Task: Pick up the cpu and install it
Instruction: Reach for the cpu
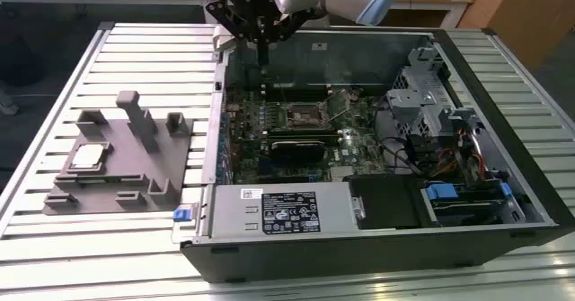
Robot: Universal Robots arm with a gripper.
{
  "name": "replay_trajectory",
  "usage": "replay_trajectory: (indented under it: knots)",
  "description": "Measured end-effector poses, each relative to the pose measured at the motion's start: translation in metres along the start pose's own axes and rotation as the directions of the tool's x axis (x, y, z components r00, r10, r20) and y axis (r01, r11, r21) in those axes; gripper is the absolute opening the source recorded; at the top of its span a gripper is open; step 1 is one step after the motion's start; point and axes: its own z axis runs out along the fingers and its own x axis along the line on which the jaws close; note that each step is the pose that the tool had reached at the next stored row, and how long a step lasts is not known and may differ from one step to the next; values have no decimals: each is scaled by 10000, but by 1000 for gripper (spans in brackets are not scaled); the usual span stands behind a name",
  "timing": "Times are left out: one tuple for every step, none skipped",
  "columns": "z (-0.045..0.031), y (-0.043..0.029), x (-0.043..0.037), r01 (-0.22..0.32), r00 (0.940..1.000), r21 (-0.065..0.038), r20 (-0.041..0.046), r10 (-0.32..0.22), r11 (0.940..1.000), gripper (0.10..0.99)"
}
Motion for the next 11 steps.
replay_trajectory:
  knots:
    - [0, 0, 0, 0, 10000, -1, 0, 0, 10000, 106]
    - [0, 0, 0, 0, 10000, 0, 0, 0, 10000, 106]
    - [0, 0, 0, 0, 10000, 0, 1, 0, 10000, 106]
    - [0, 0, 0, 0, 10000, 0, 0, 0, 10000, 106]
    - [0, 0, 0, 0, 10000, 0, 0, 0, 10000, 106]
    - [0, 0, 1, 0, 10000, -1, 1, 0, 10000, 106]
    - [0, 0, 4, -1, 10000, 0, 0, 1, 10000, 106]
    - [-1, 0, 10, -1, 10000, 1, 0, 1, 10000, 106]
    - [-1, -1, 14, -1, 10000, 0, 0, 1, 10000, 106]
    - [0, -1, 19, 0, 10000, -1, 1, 0, 10000, 106]
    - [-1, -2, 28, 0, 10000, -1, 1, 0, 10000, 106]
